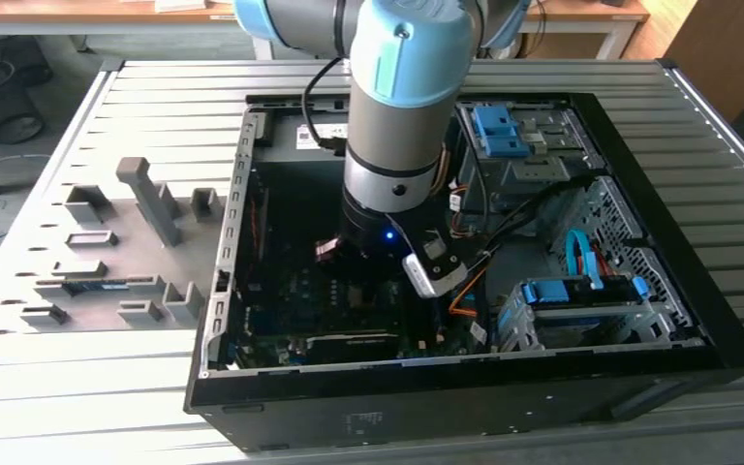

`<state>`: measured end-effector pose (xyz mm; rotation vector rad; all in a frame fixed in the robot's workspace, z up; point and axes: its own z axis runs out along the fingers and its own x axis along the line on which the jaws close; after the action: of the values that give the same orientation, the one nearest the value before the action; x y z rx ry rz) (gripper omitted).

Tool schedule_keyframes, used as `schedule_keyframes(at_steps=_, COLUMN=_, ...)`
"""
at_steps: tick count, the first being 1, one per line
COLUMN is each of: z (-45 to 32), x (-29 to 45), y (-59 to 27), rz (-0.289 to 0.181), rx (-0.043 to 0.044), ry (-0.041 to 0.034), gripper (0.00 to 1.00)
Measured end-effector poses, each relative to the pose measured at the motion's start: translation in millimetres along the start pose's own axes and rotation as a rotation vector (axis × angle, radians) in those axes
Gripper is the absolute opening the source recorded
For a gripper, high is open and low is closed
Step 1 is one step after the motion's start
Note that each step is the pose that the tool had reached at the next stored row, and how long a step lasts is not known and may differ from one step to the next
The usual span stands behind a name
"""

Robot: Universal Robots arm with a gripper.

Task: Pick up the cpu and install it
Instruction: 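Place the cpu into insertion slot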

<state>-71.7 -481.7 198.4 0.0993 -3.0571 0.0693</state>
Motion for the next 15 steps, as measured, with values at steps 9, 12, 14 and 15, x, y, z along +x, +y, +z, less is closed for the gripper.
schedule_keyframes(at_steps=9, z=5.1, x=-0.5, y=-1.0, rz=-0.002, rx=-0.0214, ry=0.0038, gripper=0.10)
schedule_keyframes(at_steps=12, z=7.1, x=-0.7, y=-1.7, rz=-0.002, rx=-0.0246, ry=0.0060, gripper=0.10)
schedule_keyframes(at_steps=14, z=8.0, x=-0.8, y=-2.1, rz=-0.002, rx=-0.0274, ry=0.0061, gripper=0.10)
schedule_keyframes(at_steps=15, z=8.1, x=-0.9, y=-2.0, rz=-0.002, rx=-0.0286, ry=0.0058, gripper=0.10)
